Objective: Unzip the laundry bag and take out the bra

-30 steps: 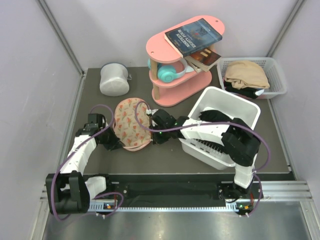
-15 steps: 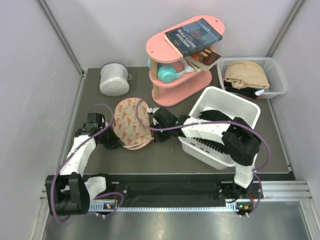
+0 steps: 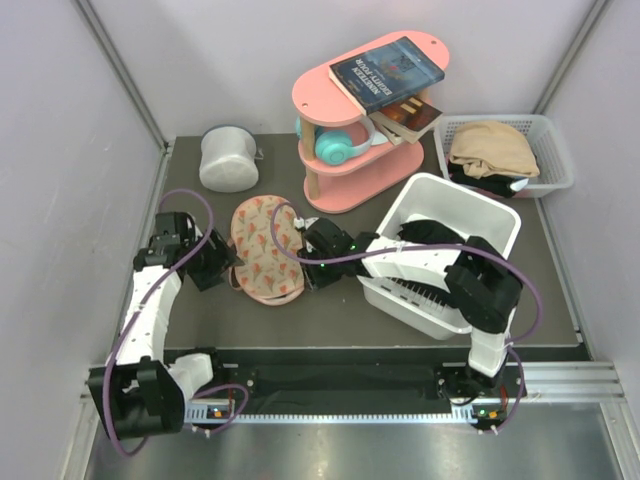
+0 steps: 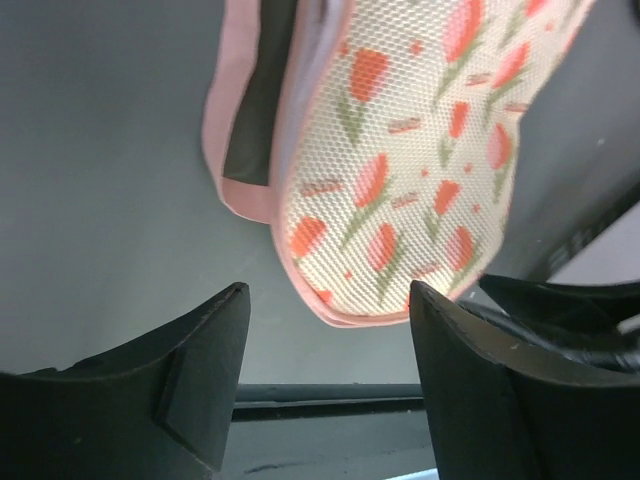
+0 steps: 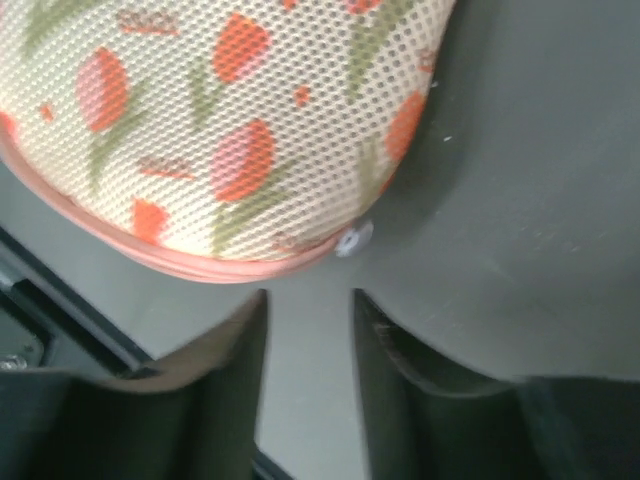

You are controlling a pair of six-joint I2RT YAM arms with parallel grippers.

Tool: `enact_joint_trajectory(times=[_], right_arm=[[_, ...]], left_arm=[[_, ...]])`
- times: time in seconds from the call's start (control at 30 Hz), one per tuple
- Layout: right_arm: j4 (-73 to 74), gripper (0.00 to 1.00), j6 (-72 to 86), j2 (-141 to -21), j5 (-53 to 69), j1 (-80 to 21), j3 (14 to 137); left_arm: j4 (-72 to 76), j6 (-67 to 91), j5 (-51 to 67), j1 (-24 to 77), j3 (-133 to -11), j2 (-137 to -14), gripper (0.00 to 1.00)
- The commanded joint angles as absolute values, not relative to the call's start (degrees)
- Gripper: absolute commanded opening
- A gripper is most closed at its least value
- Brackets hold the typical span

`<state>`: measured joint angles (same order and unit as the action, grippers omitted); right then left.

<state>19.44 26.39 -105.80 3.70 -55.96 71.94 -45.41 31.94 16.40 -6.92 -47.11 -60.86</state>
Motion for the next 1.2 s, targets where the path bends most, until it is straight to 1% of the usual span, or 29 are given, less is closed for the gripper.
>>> enact_joint_trajectory(times=[0.0,0.1,0.2,0.4,0.73,0.8,0.87,0.9,0.97,1.0,1.1,1.13,1.17], right_arm=[[18.63,0.52,28.47,-100.37,3.43,-57.39,71.72],[18.55,0.62,29.26,-99.32,3.25,-57.65,71.63],[18.72,0.68,29.71,-98.79,2.64,-57.66,71.72],[18.02,0.71,31.2,-101.68,2.46,-57.57,74.0],[17.57,0.73,33.4,-111.96,6.06,-56.87,82.34],[17.58,0.73,33.66,-112.85,7.11,-56.87,83.14],[16.79,0.73,34.19,-113.46,8.6,-56.87,83.41],[16.53,0.73,34.36,-113.64,8.96,-56.95,83.23],[15.65,0.73,34.71,-113.64,10.01,-57.3,82.97],[15.21,0.73,34.72,-113.64,10.37,-57.3,82.62],[14.5,0.73,34.8,-113.29,11.69,-57.66,82.18],[14.41,0.73,34.63,-113.2,11.78,-57.74,82.09],[14.59,0.73,34.8,-112.94,11.86,-57.74,81.92]], left_arm=[[-43.95,29.09,15.73,-8.87,-46.68,-63.89,0.67],[-41.58,29.35,16.61,-8.96,-46.41,-66.09,0.64],[-39.2,29.79,17.93,-8.96,-46.32,-67.76,0.62],[-36.48,29.71,18.28,-8.96,-45.53,-70.31,0.56],[-31.38,30.23,20.82,-8.97,-43.95,-75.58,0.49],[-29.27,30.5,21.44,-8.96,-43.33,-75.85,0.43],[-28.13,30.41,21.88,-8.96,-43.33,-76.2,0.36],[-28.13,30.15,21.97,-8.96,-43.42,-76.38,0.28],[-28.3,29.71,22.15,-8.96,-43.86,-76.64,0.19],[-28.91,29.1,21.97,-8.88,-43.86,-76.47,0.1],[-30.93,27.78,20.05,-8.96,-44.47,-74.45,0.04],[-31.46,27.34,19.43,-8.96,-44.73,-72.88,0.0],[-31.81,26.29,18.99,-8.88,-45.35,-72.08,0.0]])
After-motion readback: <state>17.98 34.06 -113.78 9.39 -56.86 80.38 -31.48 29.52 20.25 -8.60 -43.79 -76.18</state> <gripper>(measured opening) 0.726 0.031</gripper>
